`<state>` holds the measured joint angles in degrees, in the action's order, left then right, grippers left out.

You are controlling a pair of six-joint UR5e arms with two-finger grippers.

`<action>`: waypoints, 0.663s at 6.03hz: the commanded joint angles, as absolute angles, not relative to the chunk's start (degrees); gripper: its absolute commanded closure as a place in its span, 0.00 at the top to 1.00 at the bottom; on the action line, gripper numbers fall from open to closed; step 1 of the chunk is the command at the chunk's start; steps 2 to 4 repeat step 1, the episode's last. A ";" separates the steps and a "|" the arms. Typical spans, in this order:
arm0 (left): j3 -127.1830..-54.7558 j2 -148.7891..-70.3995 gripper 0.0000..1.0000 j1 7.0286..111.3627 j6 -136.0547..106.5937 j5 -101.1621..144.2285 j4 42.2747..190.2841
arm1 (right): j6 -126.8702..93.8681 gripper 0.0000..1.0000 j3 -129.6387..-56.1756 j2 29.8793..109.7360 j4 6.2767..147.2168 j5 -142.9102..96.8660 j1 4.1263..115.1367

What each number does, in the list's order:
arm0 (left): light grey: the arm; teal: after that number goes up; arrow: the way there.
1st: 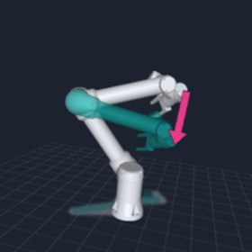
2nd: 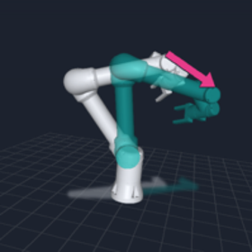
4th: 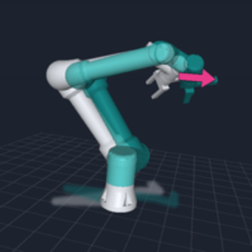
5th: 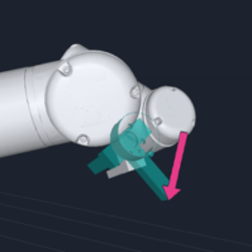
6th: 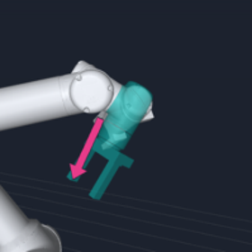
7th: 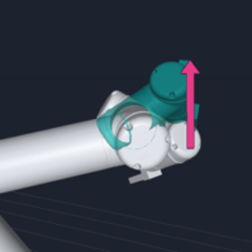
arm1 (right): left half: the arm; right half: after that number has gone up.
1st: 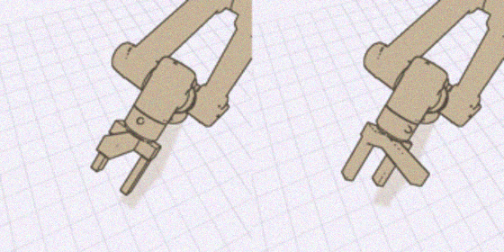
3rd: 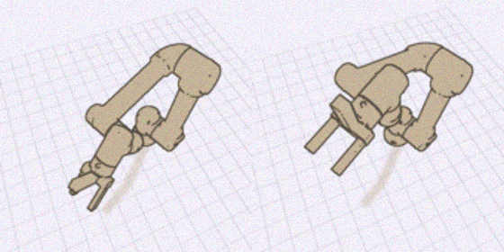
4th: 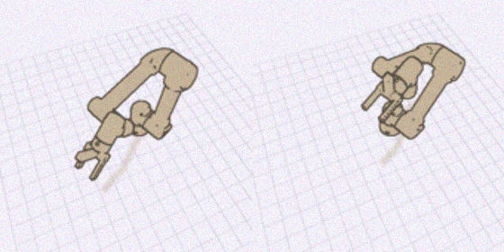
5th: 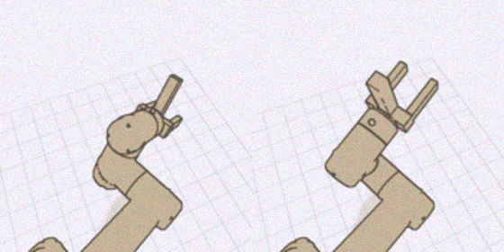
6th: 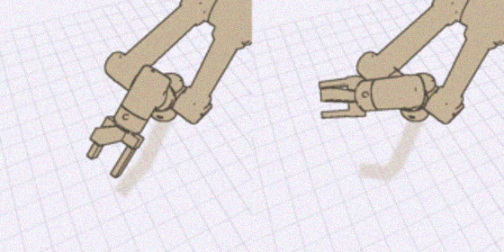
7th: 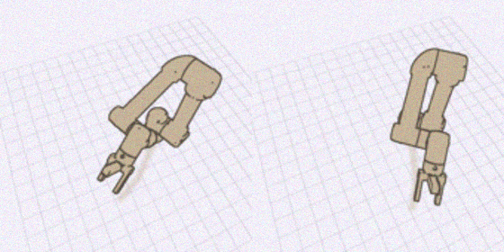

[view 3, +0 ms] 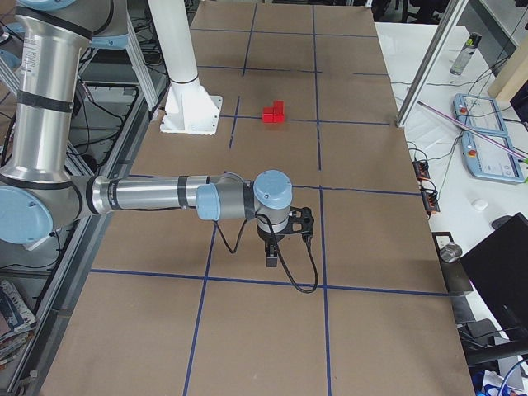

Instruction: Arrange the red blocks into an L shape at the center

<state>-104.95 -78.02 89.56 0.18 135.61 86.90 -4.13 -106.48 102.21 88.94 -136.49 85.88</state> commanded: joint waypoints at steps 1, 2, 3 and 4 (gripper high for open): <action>-104.94 -78.48 1.00 89.56 0.18 135.53 87.10 | -4.13 1.00 -106.44 102.22 88.95 -136.58 85.87; -104.94 -78.48 1.00 89.56 0.18 135.53 87.10 | -4.13 1.00 -106.44 102.22 88.95 -136.58 85.87; -104.94 -78.48 1.00 89.56 0.18 135.53 87.10 | -4.13 1.00 -106.44 102.22 88.95 -136.58 85.87; -104.94 -78.48 1.00 89.56 0.18 135.53 87.10 | -4.13 1.00 -106.44 102.22 88.95 -136.58 85.87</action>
